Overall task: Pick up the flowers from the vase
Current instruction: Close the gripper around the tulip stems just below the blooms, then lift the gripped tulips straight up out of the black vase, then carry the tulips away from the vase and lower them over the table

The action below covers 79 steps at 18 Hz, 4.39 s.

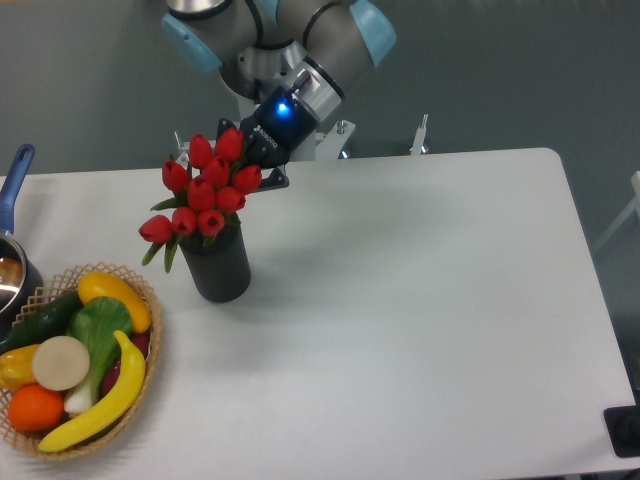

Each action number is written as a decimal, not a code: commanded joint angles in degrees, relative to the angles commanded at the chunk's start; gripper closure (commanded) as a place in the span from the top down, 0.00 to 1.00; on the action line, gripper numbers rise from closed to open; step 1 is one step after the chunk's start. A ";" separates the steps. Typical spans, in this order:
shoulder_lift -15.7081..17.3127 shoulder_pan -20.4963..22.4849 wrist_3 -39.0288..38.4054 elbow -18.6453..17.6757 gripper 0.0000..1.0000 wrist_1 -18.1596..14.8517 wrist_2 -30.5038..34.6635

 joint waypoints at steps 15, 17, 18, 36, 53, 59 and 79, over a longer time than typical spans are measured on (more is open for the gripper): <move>1.59 3.34 -12.93 8.52 0.00 -0.26 -1.76; 1.67 3.34 -15.20 8.97 0.00 -0.17 -2.11; 1.93 3.34 -15.82 9.05 0.00 -0.17 -2.20; 5.63 7.82 -29.80 11.69 0.00 -0.79 -7.21; -7.28 9.76 -17.15 23.37 0.00 4.83 17.80; -12.29 3.80 -14.43 28.38 0.03 4.75 32.31; -34.27 -11.60 -12.75 40.96 0.09 2.73 66.26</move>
